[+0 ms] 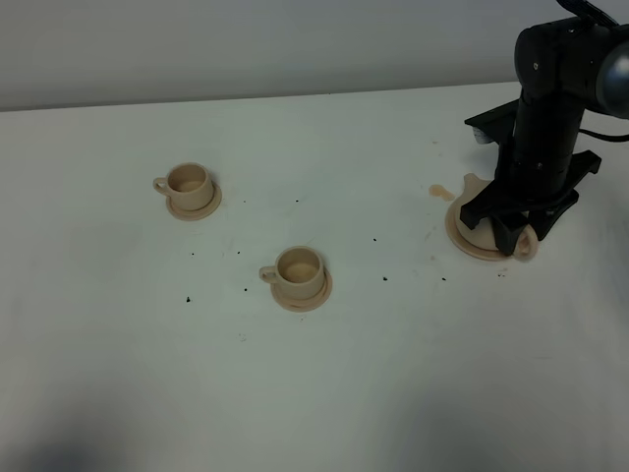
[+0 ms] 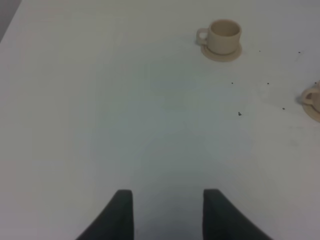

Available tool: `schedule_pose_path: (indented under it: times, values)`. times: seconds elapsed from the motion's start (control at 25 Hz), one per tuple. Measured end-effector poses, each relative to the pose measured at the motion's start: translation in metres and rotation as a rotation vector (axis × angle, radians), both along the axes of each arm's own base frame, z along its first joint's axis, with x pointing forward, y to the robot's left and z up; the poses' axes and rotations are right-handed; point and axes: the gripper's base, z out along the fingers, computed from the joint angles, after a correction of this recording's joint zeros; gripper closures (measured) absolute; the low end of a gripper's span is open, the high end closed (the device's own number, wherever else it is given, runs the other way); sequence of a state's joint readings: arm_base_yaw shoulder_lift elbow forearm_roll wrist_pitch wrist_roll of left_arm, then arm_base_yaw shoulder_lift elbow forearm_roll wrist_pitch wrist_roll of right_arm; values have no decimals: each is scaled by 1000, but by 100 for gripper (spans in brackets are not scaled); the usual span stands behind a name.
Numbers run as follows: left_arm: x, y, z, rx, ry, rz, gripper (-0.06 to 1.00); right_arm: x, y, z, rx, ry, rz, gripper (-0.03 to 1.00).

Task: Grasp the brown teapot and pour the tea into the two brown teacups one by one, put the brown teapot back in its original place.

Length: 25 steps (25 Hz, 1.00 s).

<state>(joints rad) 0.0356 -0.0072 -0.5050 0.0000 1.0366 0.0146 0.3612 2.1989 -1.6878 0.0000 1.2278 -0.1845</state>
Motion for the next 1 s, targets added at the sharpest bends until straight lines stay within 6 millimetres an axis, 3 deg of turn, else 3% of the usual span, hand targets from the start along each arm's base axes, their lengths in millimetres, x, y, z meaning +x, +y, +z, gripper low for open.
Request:
schedule_pose_path:
  times: [0.76,1.0]
  values:
    - [0,0,0,0,0,0,57,-1,-11,-6,-44,6,-10,51]
    - [0,0,0,0,0,0,57,-1,-13,8,-43,-27,67,51]
